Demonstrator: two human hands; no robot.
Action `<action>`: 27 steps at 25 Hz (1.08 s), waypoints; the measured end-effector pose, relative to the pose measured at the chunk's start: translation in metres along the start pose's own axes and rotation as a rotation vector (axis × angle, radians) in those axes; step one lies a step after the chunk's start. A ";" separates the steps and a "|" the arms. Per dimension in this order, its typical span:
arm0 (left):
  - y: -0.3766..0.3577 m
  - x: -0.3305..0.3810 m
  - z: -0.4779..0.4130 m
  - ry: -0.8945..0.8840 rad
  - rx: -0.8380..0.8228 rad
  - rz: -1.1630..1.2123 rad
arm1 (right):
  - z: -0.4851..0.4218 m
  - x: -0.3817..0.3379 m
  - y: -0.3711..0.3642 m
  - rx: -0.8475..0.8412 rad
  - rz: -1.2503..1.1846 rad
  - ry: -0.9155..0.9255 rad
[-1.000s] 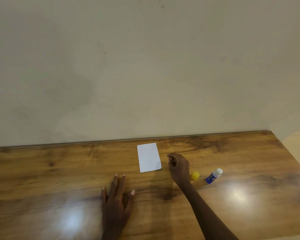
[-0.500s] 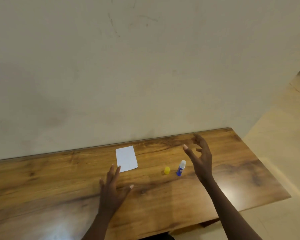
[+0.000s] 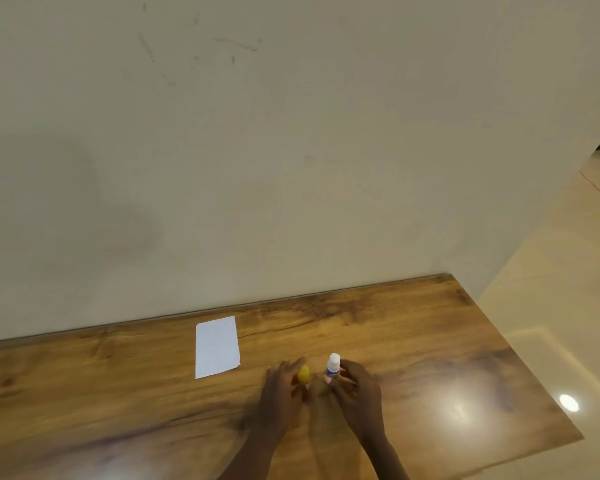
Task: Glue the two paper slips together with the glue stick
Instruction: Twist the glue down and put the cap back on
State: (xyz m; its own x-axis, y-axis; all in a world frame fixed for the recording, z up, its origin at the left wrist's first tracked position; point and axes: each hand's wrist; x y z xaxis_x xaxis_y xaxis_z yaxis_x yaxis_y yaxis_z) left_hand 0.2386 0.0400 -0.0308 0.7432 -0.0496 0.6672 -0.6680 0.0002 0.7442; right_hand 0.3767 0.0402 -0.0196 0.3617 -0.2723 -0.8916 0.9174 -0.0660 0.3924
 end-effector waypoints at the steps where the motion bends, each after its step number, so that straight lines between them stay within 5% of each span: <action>1: -0.004 -0.001 0.001 0.010 0.014 -0.022 | -0.001 0.001 -0.001 0.008 0.007 0.005; 8: 0.028 -0.003 0.000 -0.032 0.106 0.021 | 0.006 -0.021 -0.002 -0.045 0.037 0.023; 17: 0.264 0.031 -0.007 -0.189 0.680 0.346 | 0.040 -0.213 -0.041 -0.093 -0.067 0.449; 27: 0.384 0.132 0.050 -0.432 0.512 0.827 | 0.116 -0.351 -0.042 -0.170 -0.307 0.667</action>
State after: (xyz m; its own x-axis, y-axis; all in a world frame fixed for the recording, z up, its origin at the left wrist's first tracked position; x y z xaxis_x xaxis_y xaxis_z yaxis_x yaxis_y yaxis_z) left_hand 0.0782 -0.0163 0.3410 0.0420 -0.5767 0.8159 -0.9700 -0.2193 -0.1050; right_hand 0.1922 0.0270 0.3036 0.0594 0.3773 -0.9242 0.9866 0.1189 0.1119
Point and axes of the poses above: each hand's wrist, its own z-axis away from the middle knuckle, its own y-axis out of the back of the hand, x = y × z, and after that the axes turned 15 degrees about -y, right-handed
